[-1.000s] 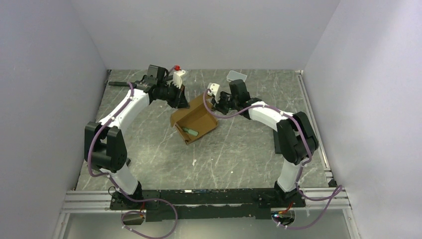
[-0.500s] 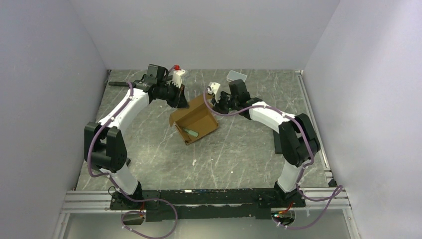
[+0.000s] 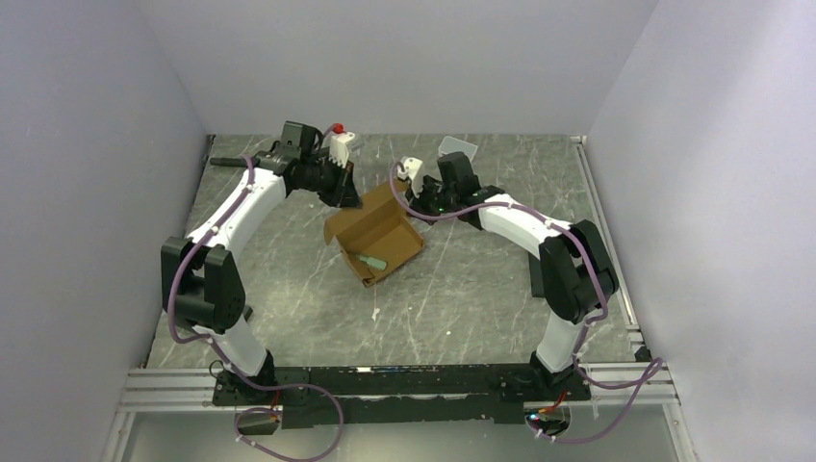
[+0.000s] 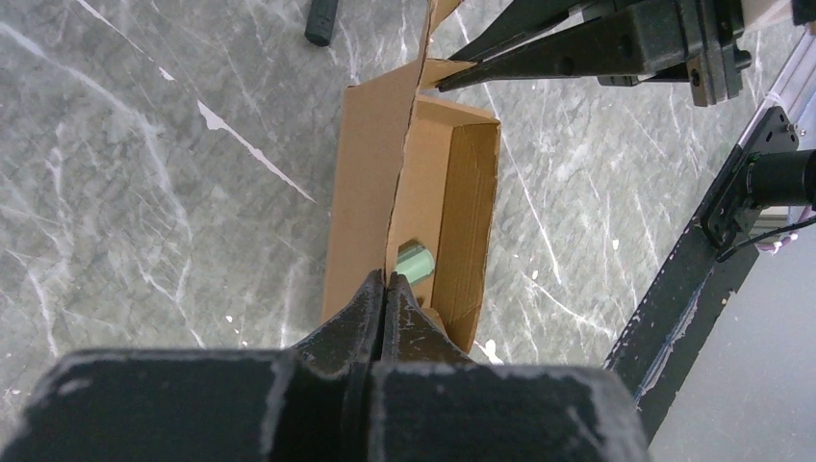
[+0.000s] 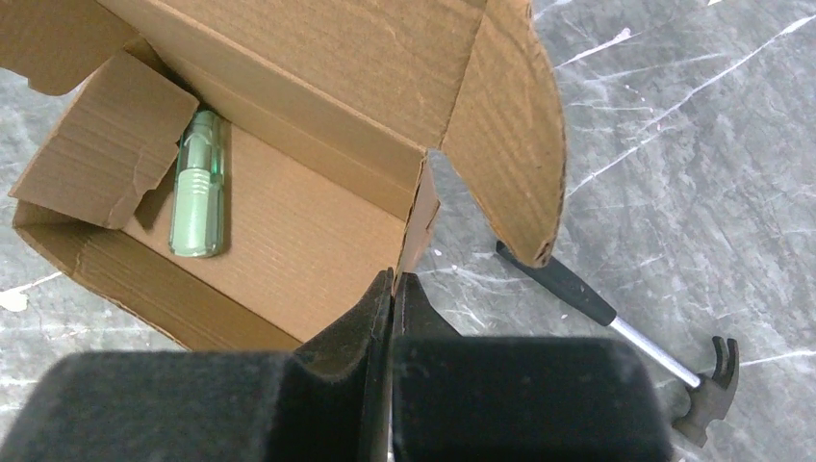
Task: Fold the paper box
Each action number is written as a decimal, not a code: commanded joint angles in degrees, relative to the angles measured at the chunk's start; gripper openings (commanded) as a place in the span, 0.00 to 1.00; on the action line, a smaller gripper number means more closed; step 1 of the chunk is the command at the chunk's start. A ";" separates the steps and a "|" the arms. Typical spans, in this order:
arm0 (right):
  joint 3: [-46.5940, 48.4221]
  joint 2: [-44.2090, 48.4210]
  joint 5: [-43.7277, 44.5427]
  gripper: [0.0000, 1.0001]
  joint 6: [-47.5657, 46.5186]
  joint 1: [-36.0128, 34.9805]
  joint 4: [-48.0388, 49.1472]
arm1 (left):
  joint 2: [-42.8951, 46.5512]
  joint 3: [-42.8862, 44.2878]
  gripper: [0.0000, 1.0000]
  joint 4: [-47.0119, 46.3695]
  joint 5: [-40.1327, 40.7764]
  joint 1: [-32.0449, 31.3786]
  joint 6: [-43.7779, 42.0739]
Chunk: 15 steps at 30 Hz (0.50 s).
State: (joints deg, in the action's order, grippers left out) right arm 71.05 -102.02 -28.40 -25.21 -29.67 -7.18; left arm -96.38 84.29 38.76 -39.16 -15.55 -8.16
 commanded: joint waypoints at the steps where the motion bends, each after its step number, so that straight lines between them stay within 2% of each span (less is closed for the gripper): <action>1: 3.61 3.15 -2.62 0.00 1.88 -1.43 0.35 | -0.30 2.02 0.00 -1.22 0.53 0.42 1.03; 15: 6.07 1.55 -0.29 0.00 5.84 -3.14 -3.04 | -0.13 0.19 0.00 -2.22 -0.70 0.44 1.56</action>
State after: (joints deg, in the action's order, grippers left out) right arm 73.71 -102.02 -25.89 -21.80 -30.98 -11.77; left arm -96.38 84.33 38.85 -39.22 -15.18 -7.75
